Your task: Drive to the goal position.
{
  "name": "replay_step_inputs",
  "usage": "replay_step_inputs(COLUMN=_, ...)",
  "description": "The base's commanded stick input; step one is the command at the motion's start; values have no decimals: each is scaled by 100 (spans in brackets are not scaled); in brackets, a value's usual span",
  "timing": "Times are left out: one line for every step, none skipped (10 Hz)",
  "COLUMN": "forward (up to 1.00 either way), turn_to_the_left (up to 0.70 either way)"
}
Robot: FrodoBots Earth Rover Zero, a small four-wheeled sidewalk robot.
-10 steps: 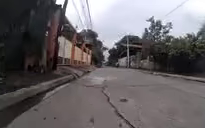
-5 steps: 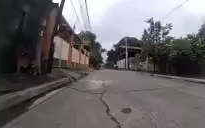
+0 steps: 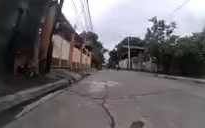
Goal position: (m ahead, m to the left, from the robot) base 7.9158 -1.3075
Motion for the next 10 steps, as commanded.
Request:
replay_step_inputs(forward=70, turn_to_the_left=-27)
replay_step_inputs(forward=70, turn_to_the_left=-35)
replay_step_inputs(forward=70, turn_to_the_left=-35)
replay_step_inputs(forward=70, turn_to_the_left=-13)
replay_step_inputs(forward=70, turn_to_the_left=0)
replay_step_inputs(forward=70, turn_to_the_left=0)
replay_step_inputs(forward=70, turn_to_the_left=0)
replay_step_inputs(forward=70, turn_to_the_left=0)
replay_step_inputs(forward=70, turn_to_the_left=0)
replay_step_inputs(forward=70, turn_to_the_left=0)
